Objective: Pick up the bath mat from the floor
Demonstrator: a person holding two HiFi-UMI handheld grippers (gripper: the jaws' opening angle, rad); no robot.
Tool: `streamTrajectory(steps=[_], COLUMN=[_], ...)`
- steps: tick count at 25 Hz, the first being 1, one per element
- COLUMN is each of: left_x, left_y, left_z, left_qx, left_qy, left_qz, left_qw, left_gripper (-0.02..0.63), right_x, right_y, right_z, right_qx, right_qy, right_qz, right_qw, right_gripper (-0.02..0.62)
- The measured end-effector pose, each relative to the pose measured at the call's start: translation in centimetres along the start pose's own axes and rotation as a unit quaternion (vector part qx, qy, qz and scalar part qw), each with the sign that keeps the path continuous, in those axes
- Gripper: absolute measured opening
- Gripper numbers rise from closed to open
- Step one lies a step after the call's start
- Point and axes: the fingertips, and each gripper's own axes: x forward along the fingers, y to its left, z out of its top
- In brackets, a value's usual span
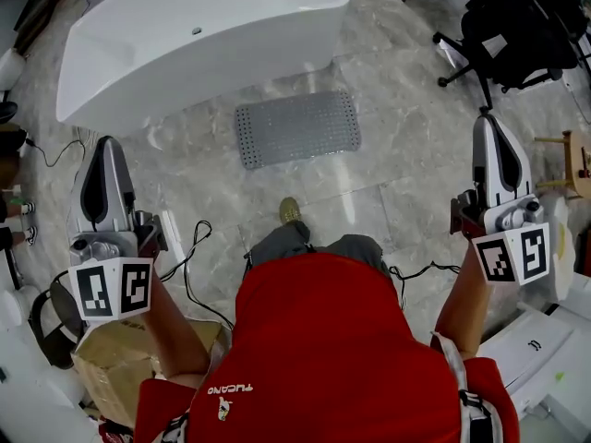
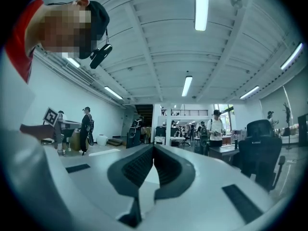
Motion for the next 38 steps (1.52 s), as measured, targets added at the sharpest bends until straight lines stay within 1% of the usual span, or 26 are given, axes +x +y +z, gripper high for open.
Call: streamTrajectory(steps=[6, 10, 13, 19, 25, 30, 32, 38], left_x=[4.5, 7.0, 8.6, 11.2, 13.0, 14.0, 14.5, 15.5], left_y=[3.7, 4.2, 4.2, 3.6, 3.0, 2.3, 2.0, 1.8], left_z=[-2.0, -3.6, -4.4, -6.0, -7.7, -9.3, -10.5, -14.9], left_qx=[-0.01, -0.016, -0.018, -0.013, -0.012, -0.012, -0.015, -0.03], left_qy=[0.007, 0.02, 0.029, 0.036, 0.038, 0.023, 0.02, 0.04], left_qz=[-0.003, -0.007, -0.003, 0.025, 0.055, 0.089, 0.095, 0.097], left_qw=[0.9999, 0.9996, 0.9994, 0.9989, 0.9977, 0.9957, 0.9952, 0.994], left_gripper=[0.005, 0.005, 0.005, 0.005, 0.005, 0.005, 0.005, 0.005], right_x=[5.2, 7.3, 8.7, 11.5, 14.7, 16.3, 16.7, 17.3], right_y=[-0.4, -0.8, -1.6, -4.5, -7.2, -8.7, -9.3, -9.9], right_z=[-1.8, -2.6, -3.2, -5.5, -7.8, -10.1, -11.3, -16.1], right_qx=[0.0, -0.006, -0.012, -0.018, -0.004, -0.005, -0.003, -0.006], right_qy=[0.024, 0.038, 0.045, 0.053, 0.048, 0.047, 0.049, 0.084], right_qz=[-0.014, -0.015, -0.012, 0.001, 0.027, 0.051, 0.052, 0.038], right_qw=[1.0, 0.999, 0.999, 0.998, 0.998, 0.998, 0.997, 0.996], right_gripper=[0.002, 0.002, 0.002, 0.002, 0.002, 0.002, 0.002, 0.003])
